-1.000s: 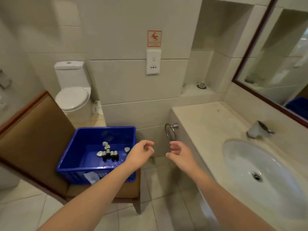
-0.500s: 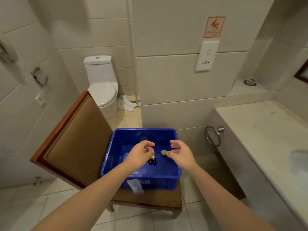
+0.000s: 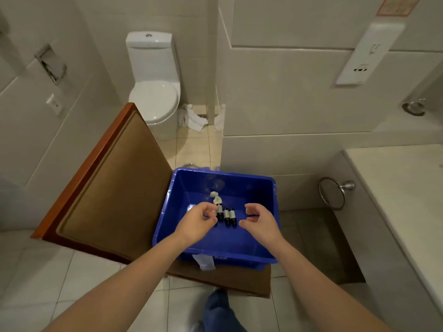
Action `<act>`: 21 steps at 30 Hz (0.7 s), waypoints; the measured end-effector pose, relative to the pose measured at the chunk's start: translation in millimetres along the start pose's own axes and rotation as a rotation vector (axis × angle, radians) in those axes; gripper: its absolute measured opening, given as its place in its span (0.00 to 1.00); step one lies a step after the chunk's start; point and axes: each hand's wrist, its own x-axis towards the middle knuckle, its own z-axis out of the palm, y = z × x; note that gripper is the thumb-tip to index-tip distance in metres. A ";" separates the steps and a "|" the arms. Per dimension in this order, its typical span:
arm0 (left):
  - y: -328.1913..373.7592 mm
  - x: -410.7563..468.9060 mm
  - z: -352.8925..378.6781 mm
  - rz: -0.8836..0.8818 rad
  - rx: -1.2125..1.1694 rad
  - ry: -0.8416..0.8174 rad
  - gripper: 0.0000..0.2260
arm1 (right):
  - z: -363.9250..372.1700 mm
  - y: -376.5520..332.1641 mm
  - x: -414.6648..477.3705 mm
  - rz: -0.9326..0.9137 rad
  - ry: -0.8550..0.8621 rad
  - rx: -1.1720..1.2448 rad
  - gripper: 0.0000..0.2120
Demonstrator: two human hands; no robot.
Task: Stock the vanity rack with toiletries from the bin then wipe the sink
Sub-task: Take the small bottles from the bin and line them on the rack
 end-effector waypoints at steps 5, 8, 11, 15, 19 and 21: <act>-16.4 39.4 3.1 -0.084 0.008 -0.019 0.10 | 8.6 17.1 50.7 0.081 -0.050 0.033 0.23; -29.0 66.7 10.4 -0.160 0.030 -0.036 0.12 | 14.0 32.2 80.7 0.154 -0.087 0.060 0.22; -47.0 92.3 22.2 -0.232 0.018 -0.043 0.12 | 19.9 50.9 110.6 0.220 -0.095 0.063 0.21; -71.6 119.5 41.0 -0.318 0.009 -0.060 0.13 | 31.2 78.8 139.6 0.308 -0.106 0.060 0.21; -99.9 151.5 60.9 -0.347 0.025 -0.084 0.14 | 50.4 110.0 168.2 0.356 -0.111 0.047 0.22; -116.7 167.6 71.6 -0.353 0.031 -0.090 0.16 | 62.2 127.4 183.7 0.372 -0.100 0.043 0.22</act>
